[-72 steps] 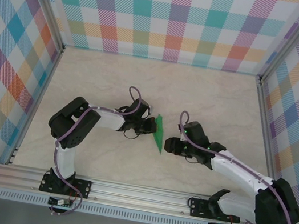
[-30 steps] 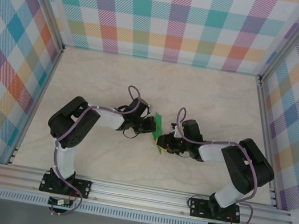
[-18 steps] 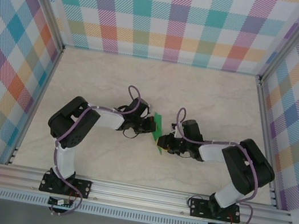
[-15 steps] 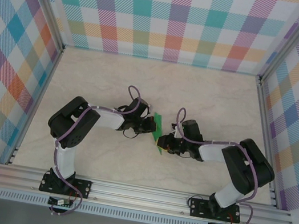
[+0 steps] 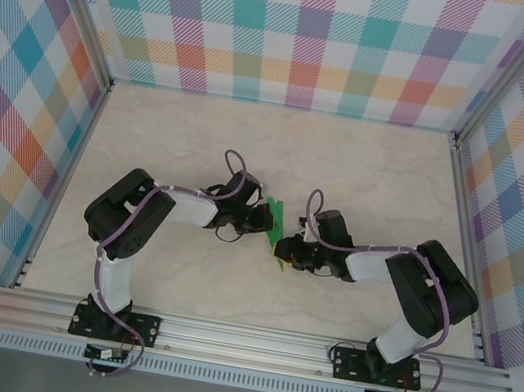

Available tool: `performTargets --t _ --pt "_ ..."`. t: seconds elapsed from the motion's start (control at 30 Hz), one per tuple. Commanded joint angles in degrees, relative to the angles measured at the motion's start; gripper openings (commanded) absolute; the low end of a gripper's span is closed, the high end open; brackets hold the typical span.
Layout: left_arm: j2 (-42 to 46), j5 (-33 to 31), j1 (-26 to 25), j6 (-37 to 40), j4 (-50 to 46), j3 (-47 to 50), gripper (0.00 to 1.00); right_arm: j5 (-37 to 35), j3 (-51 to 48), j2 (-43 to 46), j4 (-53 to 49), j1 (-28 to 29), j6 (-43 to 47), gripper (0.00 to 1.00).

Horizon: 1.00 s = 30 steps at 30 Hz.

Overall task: Fold a paper plane with a square sheet of paper (fold left side to right side)
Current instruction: Fold the wing for the fifth time at the center of the table.

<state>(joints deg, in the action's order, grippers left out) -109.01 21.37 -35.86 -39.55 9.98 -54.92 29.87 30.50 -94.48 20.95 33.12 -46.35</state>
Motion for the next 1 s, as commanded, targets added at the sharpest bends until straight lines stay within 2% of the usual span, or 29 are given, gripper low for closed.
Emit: performTargets --t 0.0,0.4,0.53,0.67,0.9,0.97 --pt "-0.36 -2.38 1.32 1.13 -2.99 -0.46 0.00 -3.09 0.46 -0.69 -3.38 0.29 -0.66 0.25" --pt "1.34 -1.19 2.20 3.87 -7.96 -4.45 0.00 -7.57 -0.14 -1.42 -14.20 0.27 -4.95 0.24" --pt "1.18 -1.50 2.29 4.99 -9.67 -5.81 0.00 -8.96 -0.04 -0.97 -15.40 0.29 -5.61 0.22" --pt "1.37 -1.81 3.02 5.12 -9.97 -5.69 0.00 -9.61 0.46 -0.99 -16.70 0.27 -5.43 0.16" --pt "2.94 -2.45 4.38 6.32 -11.98 -5.57 0.00 -9.41 1.11 -2.49 -17.04 0.27 -5.16 0.14" --pt "3.72 -2.47 4.73 6.89 -12.85 -6.01 0.06 -9.30 0.99 -2.72 -16.73 0.27 -5.16 0.14"
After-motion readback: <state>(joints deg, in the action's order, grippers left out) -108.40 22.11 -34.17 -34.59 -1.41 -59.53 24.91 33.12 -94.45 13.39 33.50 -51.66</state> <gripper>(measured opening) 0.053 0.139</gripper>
